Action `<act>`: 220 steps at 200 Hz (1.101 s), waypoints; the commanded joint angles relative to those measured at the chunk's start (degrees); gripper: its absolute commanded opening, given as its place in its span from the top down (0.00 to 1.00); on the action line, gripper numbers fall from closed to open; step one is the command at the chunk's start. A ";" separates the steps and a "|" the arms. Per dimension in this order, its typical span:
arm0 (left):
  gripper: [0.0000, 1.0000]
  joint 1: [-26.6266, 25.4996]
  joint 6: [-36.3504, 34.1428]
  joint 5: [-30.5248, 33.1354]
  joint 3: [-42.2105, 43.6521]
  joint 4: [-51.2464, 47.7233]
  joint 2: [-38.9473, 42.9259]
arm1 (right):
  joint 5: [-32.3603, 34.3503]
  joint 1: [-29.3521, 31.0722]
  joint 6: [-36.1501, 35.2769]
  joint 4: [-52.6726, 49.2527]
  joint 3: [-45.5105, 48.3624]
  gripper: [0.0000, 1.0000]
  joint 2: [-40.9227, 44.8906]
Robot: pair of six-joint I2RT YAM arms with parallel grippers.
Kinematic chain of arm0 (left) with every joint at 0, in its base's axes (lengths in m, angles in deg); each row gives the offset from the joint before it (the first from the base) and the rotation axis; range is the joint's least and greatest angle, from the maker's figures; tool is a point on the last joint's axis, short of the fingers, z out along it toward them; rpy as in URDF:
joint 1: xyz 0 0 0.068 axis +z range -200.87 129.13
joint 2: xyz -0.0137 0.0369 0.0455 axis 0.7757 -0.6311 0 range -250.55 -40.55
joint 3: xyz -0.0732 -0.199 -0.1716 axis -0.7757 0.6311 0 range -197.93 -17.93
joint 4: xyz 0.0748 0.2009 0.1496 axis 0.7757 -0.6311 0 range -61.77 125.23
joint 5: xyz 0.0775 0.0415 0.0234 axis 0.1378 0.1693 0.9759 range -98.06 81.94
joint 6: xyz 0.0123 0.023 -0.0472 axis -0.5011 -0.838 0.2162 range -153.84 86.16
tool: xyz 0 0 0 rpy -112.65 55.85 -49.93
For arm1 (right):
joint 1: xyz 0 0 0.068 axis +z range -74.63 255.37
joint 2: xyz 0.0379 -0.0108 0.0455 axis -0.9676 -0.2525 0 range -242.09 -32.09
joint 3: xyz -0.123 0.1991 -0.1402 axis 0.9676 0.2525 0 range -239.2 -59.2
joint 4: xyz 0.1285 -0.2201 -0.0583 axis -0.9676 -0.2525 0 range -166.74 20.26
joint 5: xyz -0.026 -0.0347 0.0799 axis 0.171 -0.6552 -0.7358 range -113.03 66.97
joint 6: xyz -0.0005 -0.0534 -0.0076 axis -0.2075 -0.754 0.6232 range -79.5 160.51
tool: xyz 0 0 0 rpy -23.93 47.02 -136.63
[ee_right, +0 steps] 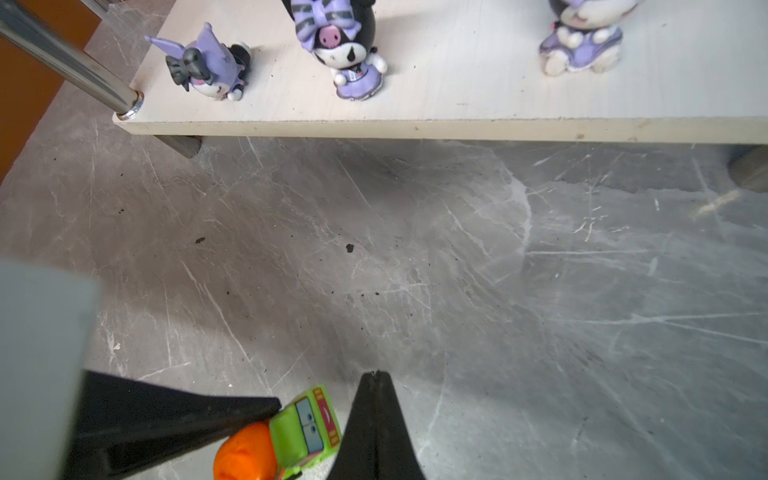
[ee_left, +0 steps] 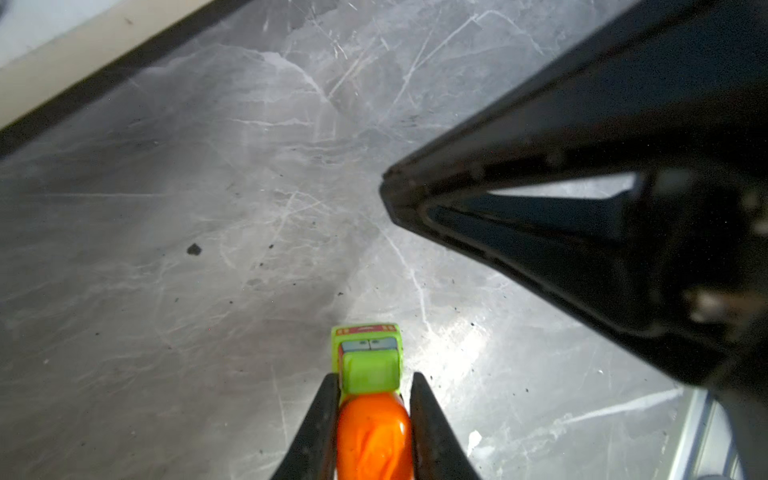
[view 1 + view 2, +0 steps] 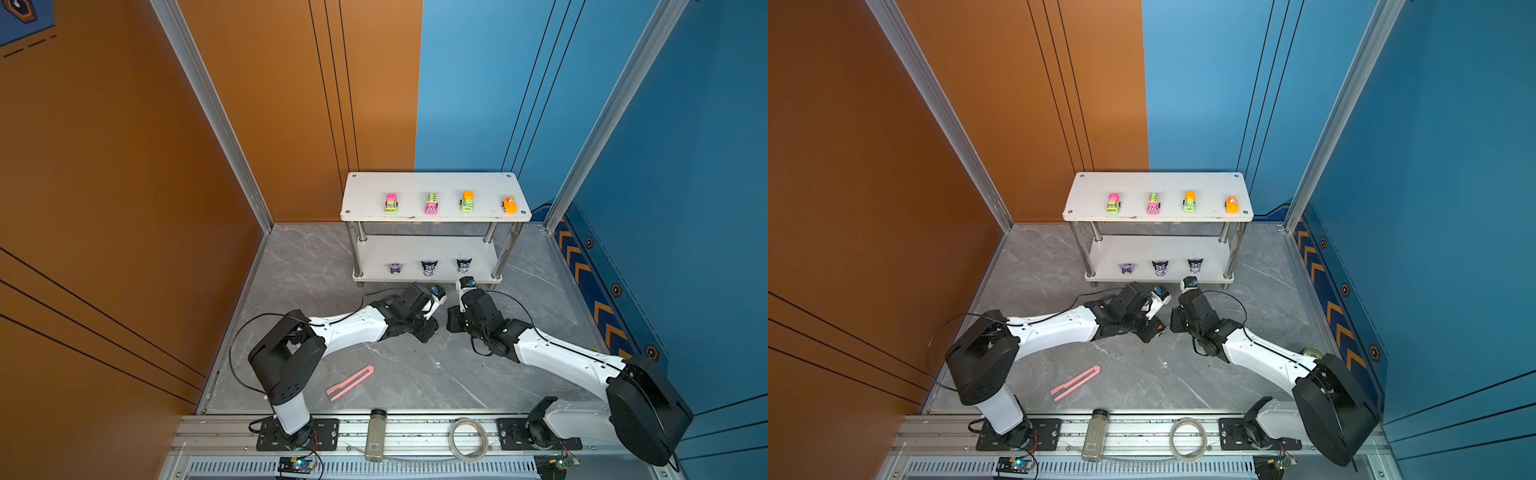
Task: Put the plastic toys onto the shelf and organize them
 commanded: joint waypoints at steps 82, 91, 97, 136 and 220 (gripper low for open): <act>0.45 -1.53 0.14 1.45 2.45 -2.45 1.07 | 1.16 -1.37 0.86 -1.47 -0.70 1.00 -1.19; 0.44 -1.77 0.45 2.35 2.69 -2.84 2.65 | 0.28 -1.55 0.73 -1.10 -0.96 1.00 -2.13; 0.44 -1.98 0.57 3.02 2.87 -3.05 3.83 | -0.39 -1.56 0.60 -0.86 -1.26 1.00 -2.81; 0.76 -4.17 2.05 5.05 5.25 -5.83 11.73 | -6.47 -1.35 -0.59 0.51 -4.62 1.00 -9.60; 0.95 -7.42 10.06 -1.06 11.50 2.20 8.54 | -14.16 -1.18 -1.93 2.59 -12.49 1.00 -23.67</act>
